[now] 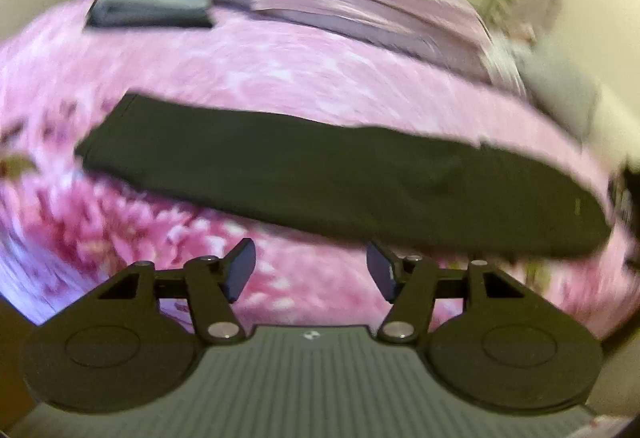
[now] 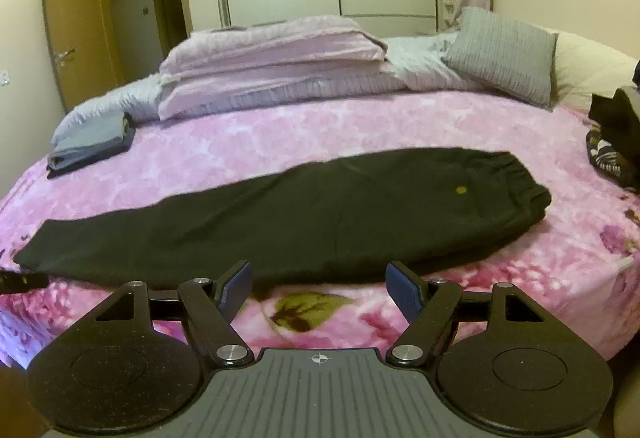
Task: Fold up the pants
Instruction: 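Move the left gripper to the leg ends while the right gripper approaches the waistband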
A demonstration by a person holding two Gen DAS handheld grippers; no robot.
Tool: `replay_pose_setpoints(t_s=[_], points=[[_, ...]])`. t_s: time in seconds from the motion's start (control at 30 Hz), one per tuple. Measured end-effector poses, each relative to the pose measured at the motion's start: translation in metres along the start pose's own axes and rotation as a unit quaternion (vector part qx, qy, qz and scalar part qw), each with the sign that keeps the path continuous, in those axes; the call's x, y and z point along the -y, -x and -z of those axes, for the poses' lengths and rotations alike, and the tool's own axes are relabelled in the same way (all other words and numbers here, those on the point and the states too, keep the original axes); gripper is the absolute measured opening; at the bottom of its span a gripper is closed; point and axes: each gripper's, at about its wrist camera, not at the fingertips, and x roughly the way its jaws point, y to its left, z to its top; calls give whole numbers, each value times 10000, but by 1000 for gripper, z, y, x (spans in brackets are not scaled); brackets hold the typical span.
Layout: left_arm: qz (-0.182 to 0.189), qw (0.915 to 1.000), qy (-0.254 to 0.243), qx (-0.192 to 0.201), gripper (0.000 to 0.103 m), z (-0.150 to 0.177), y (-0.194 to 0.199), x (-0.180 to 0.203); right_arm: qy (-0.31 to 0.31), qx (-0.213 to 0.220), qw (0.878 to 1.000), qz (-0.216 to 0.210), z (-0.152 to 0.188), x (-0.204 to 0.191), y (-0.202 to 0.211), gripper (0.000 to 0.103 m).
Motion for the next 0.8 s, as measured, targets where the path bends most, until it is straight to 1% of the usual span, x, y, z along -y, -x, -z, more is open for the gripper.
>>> replay_pose_setpoints(t_s=[0.03,0.07,0.1,0.13,0.2,0.27,0.33,0.37,0.4,0.43,0.57,0.6,0.7,0.73,0.77,0.8], points=[[95,9994,343,51,56,-1,-5,-15,-3,-58,10000,14,1,1,-5,71],[156,9968,782,86,55,-1,-12,-33,-18,-113,9999,24,2,1,-9,71],[201,9936,1103,129,53,-1,-16,-45,-51,-174,9998,41,3,3,-15,71],[255,9883,1493,181,53,0,-22,-61,-100,-260,9996,72,4,5,-21,71],[312,9782,2035,260,52,2,-31,-85,-183,-396,9990,98,5,8,-32,71],[380,9668,2498,370,52,2,-40,-104,-262,-489,9984,101,5,9,-43,71],[325,9570,2844,476,51,2,-49,-119,-311,-586,9978,68,2,8,-55,71],[360,9504,3034,577,50,3,-53,-126,-305,-631,9975,42,1,6,-62,71],[387,9458,3149,690,50,2,-57,-131,-285,-657,9974,23,-1,4,-67,71],[358,9440,3193,750,50,1,-59,-134,-238,-687,9974,-2,-2,0,-73,71],[298,9411,3227,969,49,-6,-71,-139,-91,-800,9967,-109,-8,-14,-94,71],[295,9385,3279,1039,49,-7,-73,-140,-70,-822,9965,-141,-8,-17,-98,71],[410,9243,3583,1245,49,-4,-76,-145,-11,-890,9958,-230,-8,-25,-109,71],[436,9211,3645,1297,49,-3,-77,-145,2,-917,9955,-245,-7,-27,-113,71],[442,9202,3651,1341,49,-1,-77,-145,14,-942,9952,-253,-7,-28,-115,71],[419,9233,3570,1354,49,-1,-77,-143,24,-963,9950,-254,-6,-28,-118,71]])
